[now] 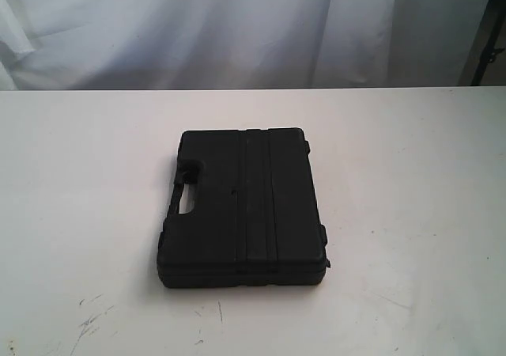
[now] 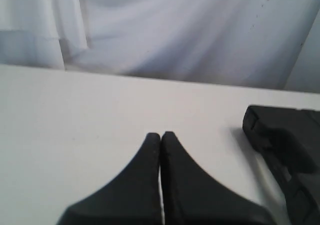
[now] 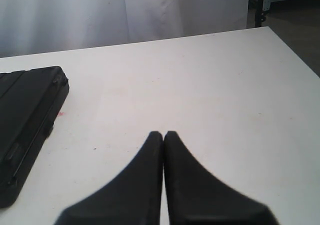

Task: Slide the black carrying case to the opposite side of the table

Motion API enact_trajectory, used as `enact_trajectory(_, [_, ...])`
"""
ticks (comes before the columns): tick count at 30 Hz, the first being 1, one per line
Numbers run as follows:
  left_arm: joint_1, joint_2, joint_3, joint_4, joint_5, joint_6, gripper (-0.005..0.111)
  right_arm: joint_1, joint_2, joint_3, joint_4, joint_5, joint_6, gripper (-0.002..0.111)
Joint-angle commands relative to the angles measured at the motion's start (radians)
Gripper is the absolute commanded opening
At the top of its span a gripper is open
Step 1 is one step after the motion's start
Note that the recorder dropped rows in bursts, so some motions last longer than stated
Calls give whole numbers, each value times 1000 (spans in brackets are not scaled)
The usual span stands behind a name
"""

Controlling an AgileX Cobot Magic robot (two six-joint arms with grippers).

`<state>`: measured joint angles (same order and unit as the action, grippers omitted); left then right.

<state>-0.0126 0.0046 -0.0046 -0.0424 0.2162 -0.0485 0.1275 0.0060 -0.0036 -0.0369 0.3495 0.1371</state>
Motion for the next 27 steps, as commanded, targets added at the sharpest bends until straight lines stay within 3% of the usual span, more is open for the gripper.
enact_trajectory(1, [1,-5,5,-3,-185,1,0,-8,-6,4,1,3,0,0])
enact_trajectory(5, [1,-5,5,-3,-272,1,0,-8,-6,4,1,3,4,0])
enact_trajectory(15, [1,-5,5,-9,-344,-46,0,-8,-6,4,1,3,4,0])
enact_trajectory(19, [1,-5,-2,-10,-307,-83,0,-8,-6,4,1,3,4,0])
enact_trajectory(27, [1,75,-148,-74,-232,-85,0,-8,-6,4,1,3,4,0])
